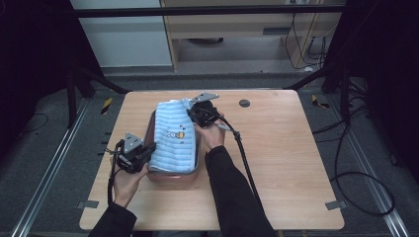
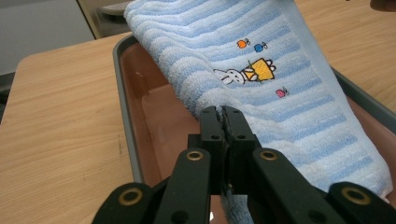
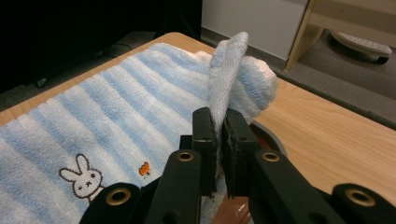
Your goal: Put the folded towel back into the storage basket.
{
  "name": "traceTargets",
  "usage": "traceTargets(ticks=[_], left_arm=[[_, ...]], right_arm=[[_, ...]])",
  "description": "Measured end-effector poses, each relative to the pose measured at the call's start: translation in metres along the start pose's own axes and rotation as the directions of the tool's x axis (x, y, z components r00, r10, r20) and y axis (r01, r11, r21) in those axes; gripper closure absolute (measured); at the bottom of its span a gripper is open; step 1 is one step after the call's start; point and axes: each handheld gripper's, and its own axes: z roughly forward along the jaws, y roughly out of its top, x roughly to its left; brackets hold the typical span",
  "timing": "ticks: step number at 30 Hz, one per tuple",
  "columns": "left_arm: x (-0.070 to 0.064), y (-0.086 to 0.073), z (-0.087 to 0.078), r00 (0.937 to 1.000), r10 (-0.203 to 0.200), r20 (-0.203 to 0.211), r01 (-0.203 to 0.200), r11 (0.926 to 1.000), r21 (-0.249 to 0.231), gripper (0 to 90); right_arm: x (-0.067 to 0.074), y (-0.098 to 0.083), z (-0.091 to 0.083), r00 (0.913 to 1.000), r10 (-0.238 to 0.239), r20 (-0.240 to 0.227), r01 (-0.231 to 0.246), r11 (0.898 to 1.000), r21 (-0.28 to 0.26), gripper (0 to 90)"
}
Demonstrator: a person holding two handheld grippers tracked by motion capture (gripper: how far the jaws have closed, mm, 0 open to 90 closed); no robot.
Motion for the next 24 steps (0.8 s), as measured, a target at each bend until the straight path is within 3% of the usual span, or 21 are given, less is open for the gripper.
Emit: traceTargets(ticks=[4,10,24], left_arm=[[0.002,-0.002,0.001,0.9999,-0.010,0.008,0.010,0.9999,0.009,87.9],[0.001,-0.007,0.005,0.9998,0.007,-0.019,-0.007,0.9998,0.021,87.9],[0.004,-0.020,0.015,0.9992,-0.008,-0.039,0.011,0.9977,0.068,87.8]], right_arm=[[0.002,-0.005,0.006,1.0000,0.001,-0.002,-0.001,1.000,0.013,84.8],[0.002,-0.012,0.011,1.0000,0.008,-0.003,-0.007,1.000,0.026,84.8],[0.002,-0.028,0.023,0.9998,0.019,0.004,-0.019,0.997,0.069,84.6]])
